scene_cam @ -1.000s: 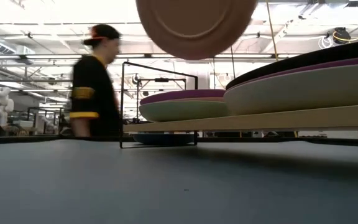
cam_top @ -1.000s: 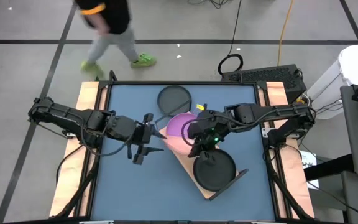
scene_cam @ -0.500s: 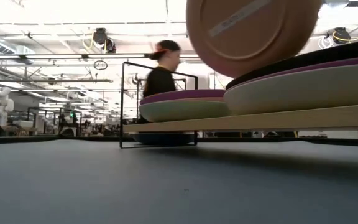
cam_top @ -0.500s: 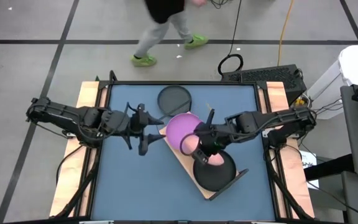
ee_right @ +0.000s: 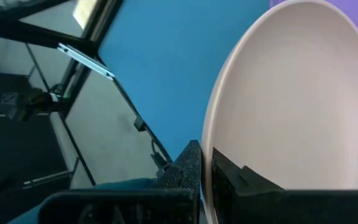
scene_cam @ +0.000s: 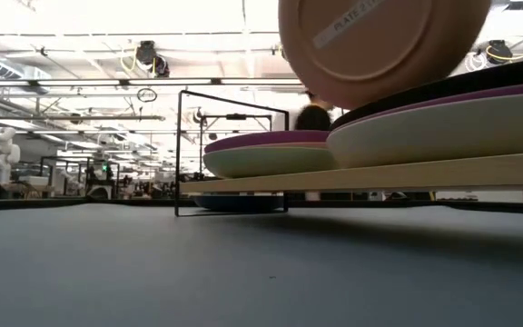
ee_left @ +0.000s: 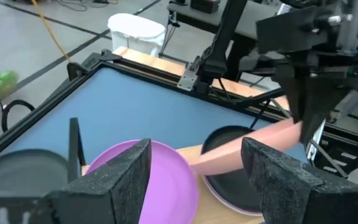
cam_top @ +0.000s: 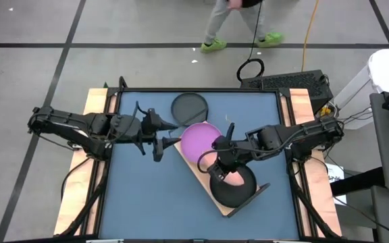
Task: Place and stack plates onto a shelf
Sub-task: Stack the light orange plate on top of the black plate on the shelf
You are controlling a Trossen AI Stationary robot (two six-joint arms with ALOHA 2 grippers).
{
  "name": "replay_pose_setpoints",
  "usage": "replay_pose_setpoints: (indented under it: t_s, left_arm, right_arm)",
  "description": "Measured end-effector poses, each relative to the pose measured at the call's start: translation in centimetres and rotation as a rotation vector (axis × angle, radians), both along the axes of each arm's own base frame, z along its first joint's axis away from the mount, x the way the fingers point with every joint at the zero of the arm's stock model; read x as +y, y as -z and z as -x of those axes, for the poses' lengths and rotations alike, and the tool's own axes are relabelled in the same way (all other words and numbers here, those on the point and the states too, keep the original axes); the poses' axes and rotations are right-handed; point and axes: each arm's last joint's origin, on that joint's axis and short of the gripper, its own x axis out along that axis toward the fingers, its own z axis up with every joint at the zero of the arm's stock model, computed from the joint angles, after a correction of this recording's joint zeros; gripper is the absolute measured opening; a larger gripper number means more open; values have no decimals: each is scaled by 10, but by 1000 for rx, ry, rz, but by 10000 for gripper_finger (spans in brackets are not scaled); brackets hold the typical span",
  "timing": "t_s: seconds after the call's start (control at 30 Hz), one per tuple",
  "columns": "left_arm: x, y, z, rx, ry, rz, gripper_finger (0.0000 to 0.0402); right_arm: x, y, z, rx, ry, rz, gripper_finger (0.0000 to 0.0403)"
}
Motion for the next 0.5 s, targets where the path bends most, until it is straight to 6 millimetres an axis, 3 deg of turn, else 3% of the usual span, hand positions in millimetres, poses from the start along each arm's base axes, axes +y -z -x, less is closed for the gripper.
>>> replay_pose_setpoints:
  t_s: [0.13, 0.5]
  left_arm:
    - [2, -4, 8, 0, 1, -4, 253]
    - [10, -14, 39, 16, 2, -26, 253]
  right_arm:
    - [2, -3, -3, -43, 0, -16, 0]
    - [9, 4, -4, 28, 314, -109, 0]
